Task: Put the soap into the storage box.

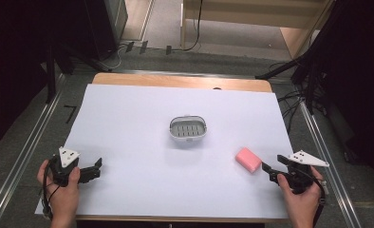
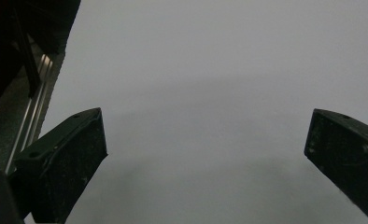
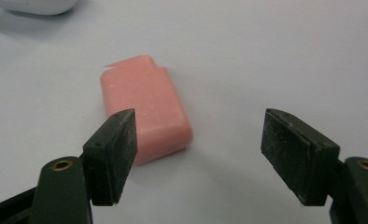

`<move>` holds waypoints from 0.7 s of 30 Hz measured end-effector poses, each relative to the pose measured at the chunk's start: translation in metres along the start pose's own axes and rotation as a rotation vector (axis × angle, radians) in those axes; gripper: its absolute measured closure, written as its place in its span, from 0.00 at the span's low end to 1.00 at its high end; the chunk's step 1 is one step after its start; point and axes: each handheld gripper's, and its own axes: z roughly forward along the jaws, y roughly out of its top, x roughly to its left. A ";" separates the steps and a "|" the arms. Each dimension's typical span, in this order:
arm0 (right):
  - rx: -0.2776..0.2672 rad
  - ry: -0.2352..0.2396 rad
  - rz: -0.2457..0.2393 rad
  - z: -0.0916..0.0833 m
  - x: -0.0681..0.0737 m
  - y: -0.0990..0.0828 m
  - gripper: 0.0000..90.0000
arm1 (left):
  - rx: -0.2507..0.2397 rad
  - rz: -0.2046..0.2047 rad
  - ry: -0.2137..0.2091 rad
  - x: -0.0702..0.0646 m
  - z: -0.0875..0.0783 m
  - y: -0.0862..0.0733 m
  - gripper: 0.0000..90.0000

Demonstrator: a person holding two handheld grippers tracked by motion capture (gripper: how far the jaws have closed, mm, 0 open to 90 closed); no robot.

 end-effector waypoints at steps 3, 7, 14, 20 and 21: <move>0.019 0.032 -0.027 0.002 0.004 0.004 0.28 | 0.000 0.001 0.000 0.000 0.000 0.000 0.00; 0.048 0.069 -0.056 0.007 0.008 0.006 0.20 | 0.000 0.001 -0.001 0.000 0.000 0.000 0.00; 0.070 0.100 -0.081 0.015 0.013 0.012 0.19 | 0.000 0.002 -0.001 0.000 0.000 0.000 0.00; 0.102 0.107 -0.109 0.025 0.018 0.022 0.21 | 0.000 0.002 -0.001 0.000 0.000 0.000 0.00; 0.108 0.112 -0.114 0.027 0.018 0.023 0.21 | 0.001 0.003 -0.002 0.000 0.000 0.000 0.00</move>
